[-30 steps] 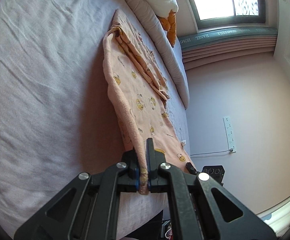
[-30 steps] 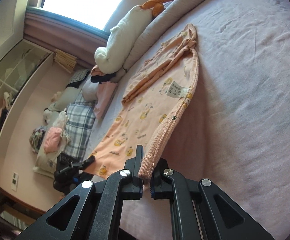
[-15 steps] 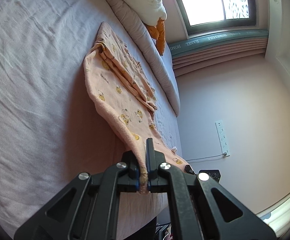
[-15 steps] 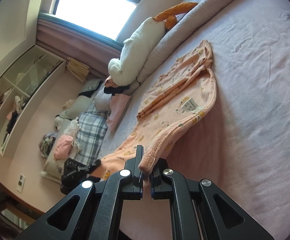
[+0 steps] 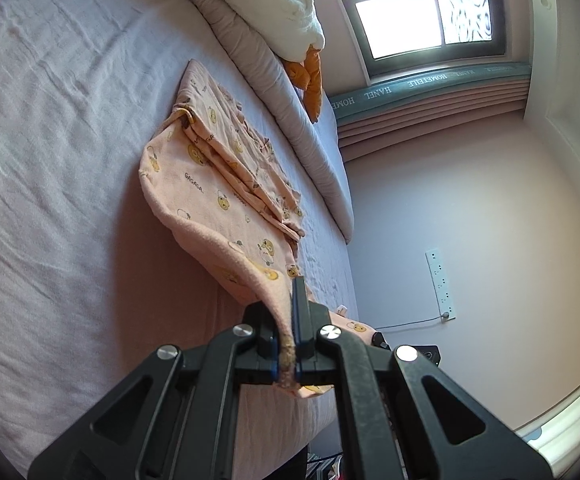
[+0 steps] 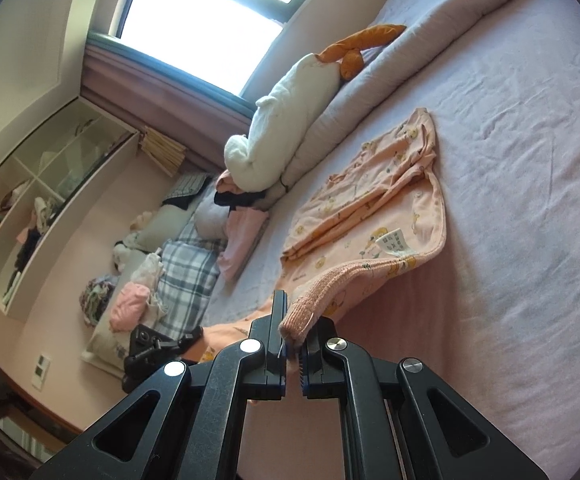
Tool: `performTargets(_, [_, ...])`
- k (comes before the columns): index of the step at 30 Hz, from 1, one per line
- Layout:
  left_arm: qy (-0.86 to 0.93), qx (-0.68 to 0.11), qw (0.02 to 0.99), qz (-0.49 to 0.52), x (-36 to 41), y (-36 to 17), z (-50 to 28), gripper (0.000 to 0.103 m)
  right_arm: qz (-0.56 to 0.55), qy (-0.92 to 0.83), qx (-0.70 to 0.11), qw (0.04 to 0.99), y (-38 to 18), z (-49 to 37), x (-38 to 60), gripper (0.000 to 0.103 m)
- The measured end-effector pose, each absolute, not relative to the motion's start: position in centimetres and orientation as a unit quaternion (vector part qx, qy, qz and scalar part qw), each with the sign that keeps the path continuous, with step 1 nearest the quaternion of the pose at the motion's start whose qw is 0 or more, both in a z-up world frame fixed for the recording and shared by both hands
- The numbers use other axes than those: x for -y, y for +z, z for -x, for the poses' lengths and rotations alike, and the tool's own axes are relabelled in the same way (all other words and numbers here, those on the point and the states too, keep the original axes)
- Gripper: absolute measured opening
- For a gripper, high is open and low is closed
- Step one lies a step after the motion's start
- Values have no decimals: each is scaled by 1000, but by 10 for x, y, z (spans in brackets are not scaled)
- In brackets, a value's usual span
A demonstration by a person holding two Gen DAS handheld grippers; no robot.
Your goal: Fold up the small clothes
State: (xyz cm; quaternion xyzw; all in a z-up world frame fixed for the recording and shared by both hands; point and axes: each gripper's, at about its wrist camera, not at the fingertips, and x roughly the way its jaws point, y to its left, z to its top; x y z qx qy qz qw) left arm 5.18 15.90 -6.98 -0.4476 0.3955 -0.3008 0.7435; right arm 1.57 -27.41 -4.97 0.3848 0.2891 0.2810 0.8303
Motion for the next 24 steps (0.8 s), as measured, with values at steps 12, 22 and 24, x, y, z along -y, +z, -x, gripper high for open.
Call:
performTargets(12, [-295,-392,752,440,-162,-64,-60,3,-374,290,-285,834,-41,-31,271,7])
performTargets(22, [-309,-379,758,431,-158,-51,-77,3,-365,293,-275,840,-30,-45,269,7])
performTargets(24, [-311,-378,757,433,-158,-51,-81,3,-366,291,-274,841,-29,-48,268,7])
